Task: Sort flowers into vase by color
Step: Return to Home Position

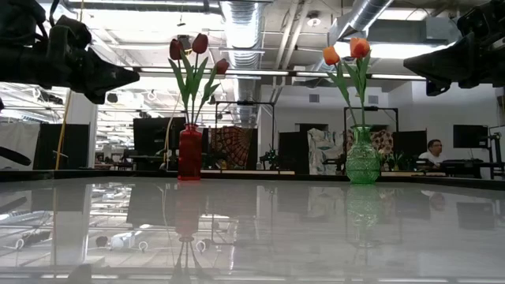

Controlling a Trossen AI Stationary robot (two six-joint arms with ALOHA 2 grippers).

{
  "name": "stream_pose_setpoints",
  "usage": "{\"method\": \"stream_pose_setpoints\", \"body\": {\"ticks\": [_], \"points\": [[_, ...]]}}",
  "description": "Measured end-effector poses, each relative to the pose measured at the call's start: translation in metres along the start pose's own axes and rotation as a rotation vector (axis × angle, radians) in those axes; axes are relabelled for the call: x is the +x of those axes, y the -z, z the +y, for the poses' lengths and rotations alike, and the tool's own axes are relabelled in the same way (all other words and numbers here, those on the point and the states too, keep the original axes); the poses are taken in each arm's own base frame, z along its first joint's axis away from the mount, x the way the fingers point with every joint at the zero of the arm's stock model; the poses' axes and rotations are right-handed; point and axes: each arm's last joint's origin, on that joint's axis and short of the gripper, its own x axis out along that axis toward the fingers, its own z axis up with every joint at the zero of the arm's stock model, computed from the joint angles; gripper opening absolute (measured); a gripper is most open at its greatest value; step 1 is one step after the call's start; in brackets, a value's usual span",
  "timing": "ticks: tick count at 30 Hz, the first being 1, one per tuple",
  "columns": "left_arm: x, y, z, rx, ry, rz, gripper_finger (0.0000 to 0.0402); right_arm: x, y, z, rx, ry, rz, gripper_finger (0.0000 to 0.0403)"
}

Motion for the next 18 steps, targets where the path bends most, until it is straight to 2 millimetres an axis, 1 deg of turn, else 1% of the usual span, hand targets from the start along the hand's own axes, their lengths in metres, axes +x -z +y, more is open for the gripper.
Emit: {"method": "stream_pose_setpoints", "body": {"ticks": [18], "points": [[0.0004,0.0006,0.0000,0.000,-0.001,0.005,0.0000,0.0000,0.0000,0.0000,0.000,0.000,0.000,0.0043]]}}
